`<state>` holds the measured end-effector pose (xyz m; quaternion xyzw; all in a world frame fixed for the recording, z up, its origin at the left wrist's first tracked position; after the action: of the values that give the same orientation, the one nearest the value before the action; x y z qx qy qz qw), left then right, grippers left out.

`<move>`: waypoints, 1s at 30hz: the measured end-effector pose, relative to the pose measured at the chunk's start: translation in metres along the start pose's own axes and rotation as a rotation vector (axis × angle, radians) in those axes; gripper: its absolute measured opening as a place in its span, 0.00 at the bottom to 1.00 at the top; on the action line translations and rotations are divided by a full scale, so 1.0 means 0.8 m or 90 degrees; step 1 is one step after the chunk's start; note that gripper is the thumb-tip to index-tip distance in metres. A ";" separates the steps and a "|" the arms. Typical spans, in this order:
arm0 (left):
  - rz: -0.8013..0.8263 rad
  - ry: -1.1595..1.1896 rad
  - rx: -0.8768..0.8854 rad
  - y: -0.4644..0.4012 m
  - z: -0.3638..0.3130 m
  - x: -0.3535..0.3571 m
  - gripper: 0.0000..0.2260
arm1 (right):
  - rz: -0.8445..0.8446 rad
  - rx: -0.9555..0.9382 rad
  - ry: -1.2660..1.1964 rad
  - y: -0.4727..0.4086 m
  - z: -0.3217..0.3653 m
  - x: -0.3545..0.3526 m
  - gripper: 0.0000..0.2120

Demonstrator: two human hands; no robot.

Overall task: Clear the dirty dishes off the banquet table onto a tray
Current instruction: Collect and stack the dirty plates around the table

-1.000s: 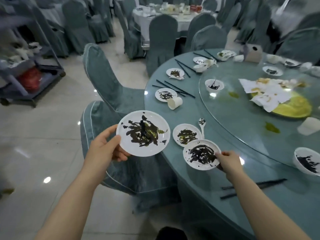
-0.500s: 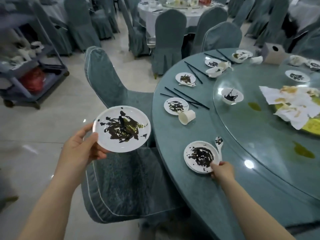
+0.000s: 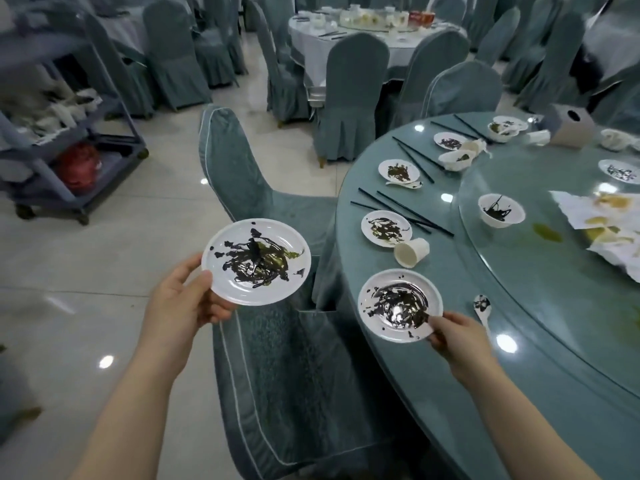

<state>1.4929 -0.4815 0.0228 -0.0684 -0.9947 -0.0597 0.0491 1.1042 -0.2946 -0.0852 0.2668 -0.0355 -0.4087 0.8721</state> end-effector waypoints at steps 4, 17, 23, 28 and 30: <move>0.026 -0.008 0.007 -0.003 -0.012 -0.067 0.15 | 0.064 -0.056 -0.123 0.079 0.063 0.087 0.05; 0.076 -0.072 -0.009 -0.006 -0.049 -0.245 0.14 | 0.225 -0.131 -0.080 0.266 0.085 0.362 0.04; 0.118 -0.055 -0.040 -0.036 -0.046 -0.264 0.13 | 0.280 -0.164 0.058 0.274 0.092 0.456 0.10; 0.126 -0.031 -0.074 -0.099 -0.055 -0.279 0.11 | 0.371 -0.206 0.170 0.241 0.119 0.539 0.19; 0.126 -0.044 -0.085 -0.138 -0.061 -0.279 0.09 | 0.358 -0.250 0.170 0.214 0.144 0.565 0.23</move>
<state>1.7019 -0.6255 0.0349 -0.1711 -0.9780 -0.1180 0.0157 1.4908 -0.5855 0.0273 0.1251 0.0857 -0.1134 0.9819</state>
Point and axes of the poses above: each hand's wrist, its own y-axis away from the middle knuckle, its own x-axis out of the palm, z = x × y, the point moved 8 cm from there along -y, towards the middle knuckle, and after that the axes turned 6 degrees about y, right-handed, at the moved point
